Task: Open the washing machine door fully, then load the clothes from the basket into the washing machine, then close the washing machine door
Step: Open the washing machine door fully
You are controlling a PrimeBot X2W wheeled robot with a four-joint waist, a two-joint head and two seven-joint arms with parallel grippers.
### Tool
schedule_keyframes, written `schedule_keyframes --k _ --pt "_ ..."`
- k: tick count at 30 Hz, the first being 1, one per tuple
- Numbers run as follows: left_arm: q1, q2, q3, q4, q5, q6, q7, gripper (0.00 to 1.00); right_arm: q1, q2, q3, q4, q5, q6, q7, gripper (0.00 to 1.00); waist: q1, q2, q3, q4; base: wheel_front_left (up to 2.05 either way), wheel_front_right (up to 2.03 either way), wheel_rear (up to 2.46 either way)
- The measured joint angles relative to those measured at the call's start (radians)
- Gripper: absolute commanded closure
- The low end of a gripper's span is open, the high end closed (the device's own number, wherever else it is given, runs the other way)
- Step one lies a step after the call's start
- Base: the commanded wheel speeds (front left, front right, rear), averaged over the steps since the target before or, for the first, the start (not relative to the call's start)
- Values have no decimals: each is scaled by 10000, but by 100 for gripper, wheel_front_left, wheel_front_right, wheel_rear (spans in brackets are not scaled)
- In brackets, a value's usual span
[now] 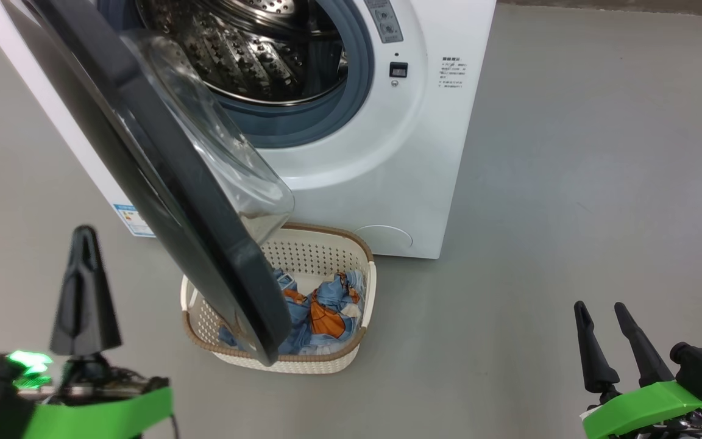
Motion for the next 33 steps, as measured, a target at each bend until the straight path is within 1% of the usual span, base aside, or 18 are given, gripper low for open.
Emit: schedule_keyframes --k 3,8,11,16,19,23,28,33 --pt "10 -36 -915 -671 98 0 -10 100 1 19 -19 -29 -17 0 0 0 0 0 -2 -24 0 0 0" --pt "18 -40 -2502 -719 171 0 29 100 1 98 -27 -59 -19 0 0 0 0 0 21 -139 0 0 0" --pt "-37 -38 -3168 -274 127 0 196 100 0 144 -25 -82 -19 0 0 0 0 0 53 -207 0 0 0" --pt "-364 -40 -3916 830 -336 0 280 100 -1 157 -17 -109 -19 0 0 0 0 0 136 -345 0 0 0" --pt "-496 -46 -4119 1524 -550 0 270 100 -2 157 -15 -115 -21 0 0 0 1 0 199 -411 0 0 0" --pt "-719 -50 -4146 2299 -732 0 234 100 -4 155 -2 -115 -38 0 0 0 0 0 286 -482 0 0 0" --pt "-1040 -69 -3923 3020 -855 4 127 100 -13 155 8 -113 -109 0 0 0 1 0 372 -513 0 0 0" --pt "-1108 -77 -3651 3442 -926 13 75 100 -30 153 6 -117 -113 0 0 0 0 0 395 -487 0 0 0"
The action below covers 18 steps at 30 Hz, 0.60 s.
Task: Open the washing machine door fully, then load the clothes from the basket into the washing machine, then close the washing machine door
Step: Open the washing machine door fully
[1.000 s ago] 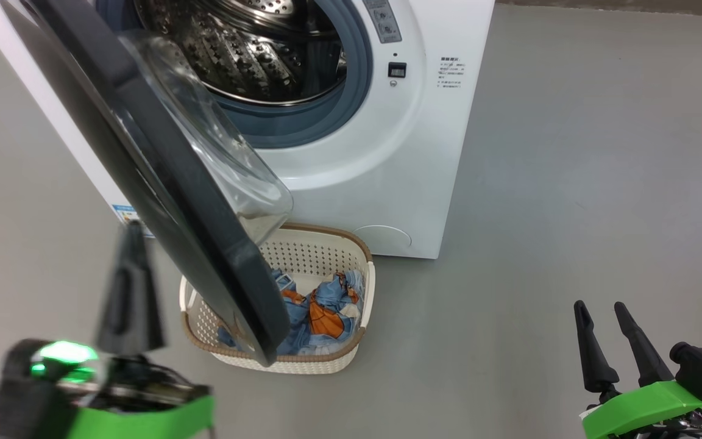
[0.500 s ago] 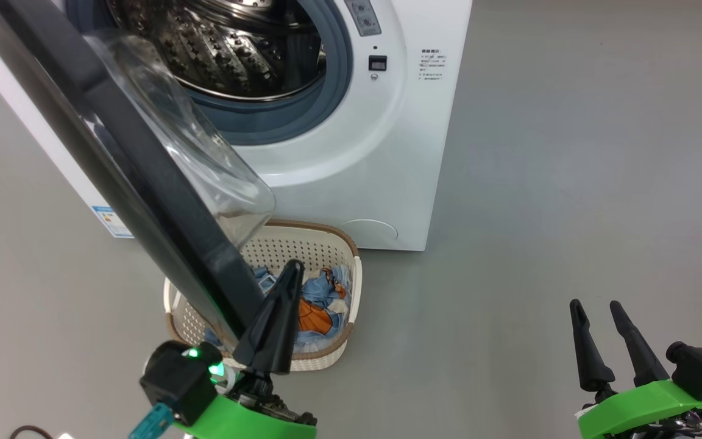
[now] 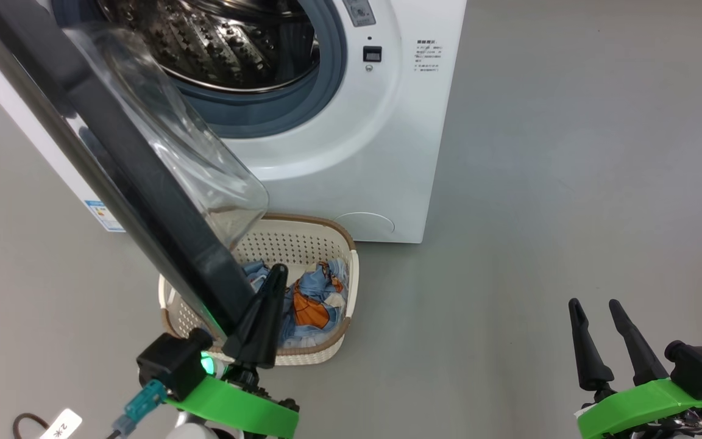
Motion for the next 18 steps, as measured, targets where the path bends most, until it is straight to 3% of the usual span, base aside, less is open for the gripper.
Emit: schedule_keyframes --k 18 --pt "89 -286 431 148 8 -105 -44 100 -1 -123 -27 -65 -67 0 0 0 0 0 -41 546 0 0 0"
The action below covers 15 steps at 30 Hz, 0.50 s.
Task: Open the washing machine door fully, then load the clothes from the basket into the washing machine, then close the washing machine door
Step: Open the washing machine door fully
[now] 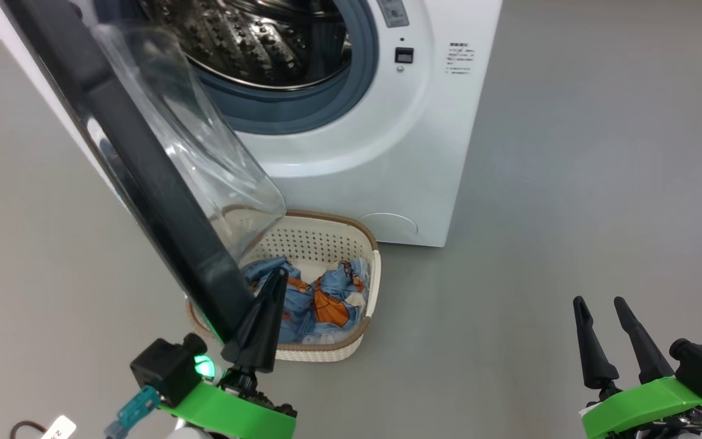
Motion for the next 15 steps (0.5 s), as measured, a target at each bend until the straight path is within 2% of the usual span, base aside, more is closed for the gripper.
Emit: schedule_keyframes --k 15 --pt "530 8 422 -313 121 -2 -25 100 -3 -205 -6 -29 -6 0 0 0 -1 0 -15 1061 0 0 0"
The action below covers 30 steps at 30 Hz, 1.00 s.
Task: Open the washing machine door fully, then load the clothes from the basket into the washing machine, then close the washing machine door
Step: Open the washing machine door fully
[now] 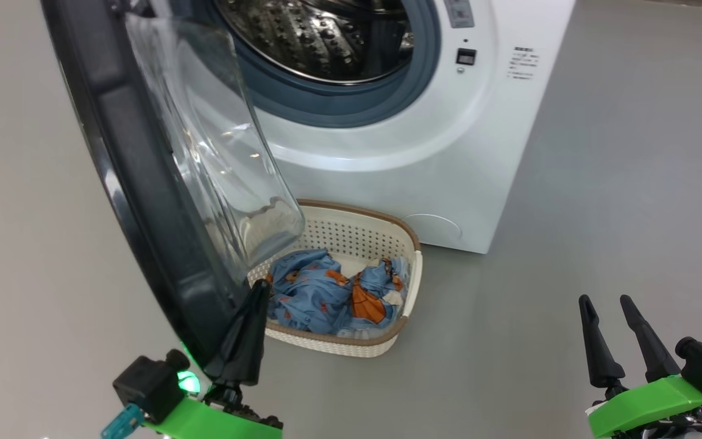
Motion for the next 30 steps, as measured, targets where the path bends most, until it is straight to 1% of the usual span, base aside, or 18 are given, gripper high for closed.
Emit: schedule_keyframes --k 4,8,13,20,30 --pt "178 15 244 -25 36 17 -2 100 1 -19 4 -2 0 0 0 0 0 0 -20 321 0 0 0" --pt "392 105 650 -33 69 138 -2 100 2 -65 0 0 -104 0 0 0 1 0 -85 726 0 0 0" --pt "625 238 1220 -48 69 301 0 100 2 -67 58 15 -102 0 0 0 1 0 -182 1030 0 0 0" --pt "740 418 1944 4 69 579 0 100 27 -69 102 35 -102 0 0 0 1 0 -405 1251 0 0 0" --pt "479 802 2646 460 54 640 0 100 35 -161 123 17 -100 0 0 0 0 0 -420 1403 0 0 0"
